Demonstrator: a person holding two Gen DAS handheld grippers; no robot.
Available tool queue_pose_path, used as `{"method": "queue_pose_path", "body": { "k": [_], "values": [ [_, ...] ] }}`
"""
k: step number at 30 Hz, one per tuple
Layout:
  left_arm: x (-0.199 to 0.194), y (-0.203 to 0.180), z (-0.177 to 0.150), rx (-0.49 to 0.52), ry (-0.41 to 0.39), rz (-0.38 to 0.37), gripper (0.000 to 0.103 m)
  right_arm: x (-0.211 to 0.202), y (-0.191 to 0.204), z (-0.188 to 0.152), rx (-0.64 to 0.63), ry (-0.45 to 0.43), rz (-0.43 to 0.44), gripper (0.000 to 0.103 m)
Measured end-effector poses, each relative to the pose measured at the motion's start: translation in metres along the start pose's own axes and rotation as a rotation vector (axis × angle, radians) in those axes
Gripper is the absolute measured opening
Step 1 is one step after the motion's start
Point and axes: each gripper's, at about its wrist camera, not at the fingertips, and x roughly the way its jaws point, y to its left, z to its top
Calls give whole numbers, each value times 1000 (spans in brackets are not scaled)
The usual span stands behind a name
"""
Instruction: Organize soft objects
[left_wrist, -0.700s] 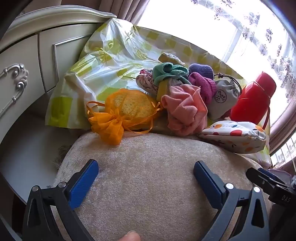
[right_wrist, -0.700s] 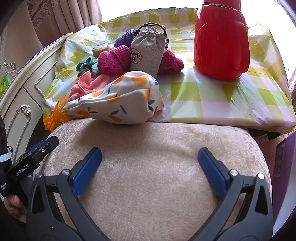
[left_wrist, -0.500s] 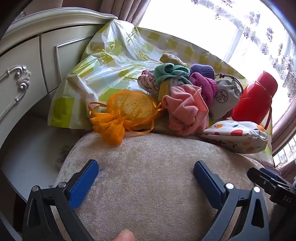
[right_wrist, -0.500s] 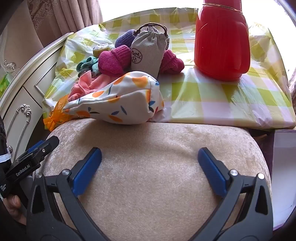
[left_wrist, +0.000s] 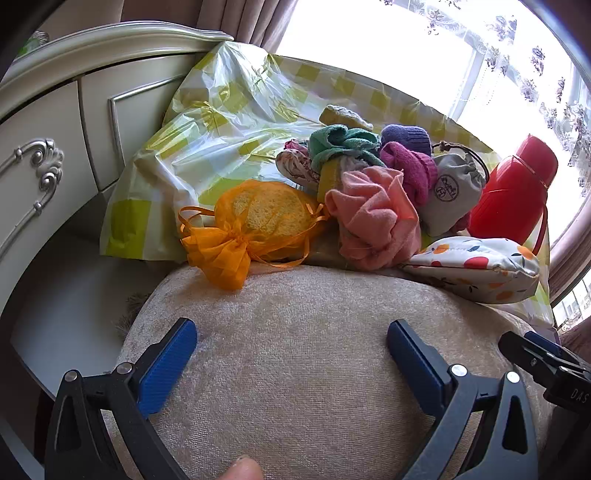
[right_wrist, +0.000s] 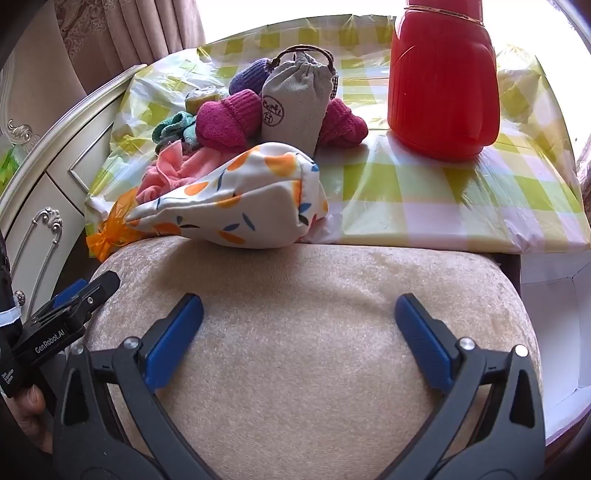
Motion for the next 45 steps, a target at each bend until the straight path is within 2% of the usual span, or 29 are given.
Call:
{"method": "queue_pose_path", "body": {
  "k": [45],
  "values": [
    [3,-3,-2,6,4,14,103,0,1,0,6,1,-2,103]
  ]
}}
